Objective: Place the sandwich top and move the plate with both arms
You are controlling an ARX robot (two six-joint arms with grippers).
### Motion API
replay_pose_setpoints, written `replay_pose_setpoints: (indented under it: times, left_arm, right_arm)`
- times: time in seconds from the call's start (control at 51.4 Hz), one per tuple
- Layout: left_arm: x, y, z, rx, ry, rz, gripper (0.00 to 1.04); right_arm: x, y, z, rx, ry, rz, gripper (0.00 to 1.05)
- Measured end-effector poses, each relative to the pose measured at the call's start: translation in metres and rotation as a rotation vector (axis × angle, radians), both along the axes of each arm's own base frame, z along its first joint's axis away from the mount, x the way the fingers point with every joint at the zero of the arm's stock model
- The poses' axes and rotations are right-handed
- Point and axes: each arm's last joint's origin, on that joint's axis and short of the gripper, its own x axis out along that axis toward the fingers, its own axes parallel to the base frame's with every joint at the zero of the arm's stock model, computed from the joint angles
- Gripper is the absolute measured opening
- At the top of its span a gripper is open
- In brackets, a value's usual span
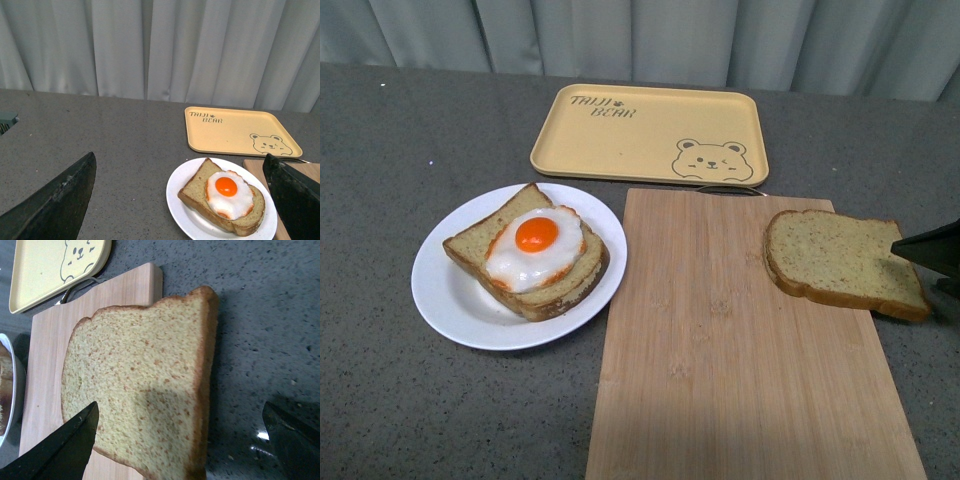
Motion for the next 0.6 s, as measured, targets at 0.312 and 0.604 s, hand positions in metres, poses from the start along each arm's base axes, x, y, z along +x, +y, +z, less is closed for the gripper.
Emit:
replay_pose_setpoints:
  times: [0.312, 0.604]
  left_arm:
    - [0.000, 0.000, 0.000, 0.000, 0.000, 0.000, 0.98]
    - [0.000, 0.000, 0.000, 0.000, 0.000, 0.000, 0.98]
  right_arm:
    - [0.020, 0.006, -0.007, 0.034, 0.083, 0.040, 0.50]
    - [0.028, 0.006, -0.006, 0.027, 0.087, 0.046, 0.02]
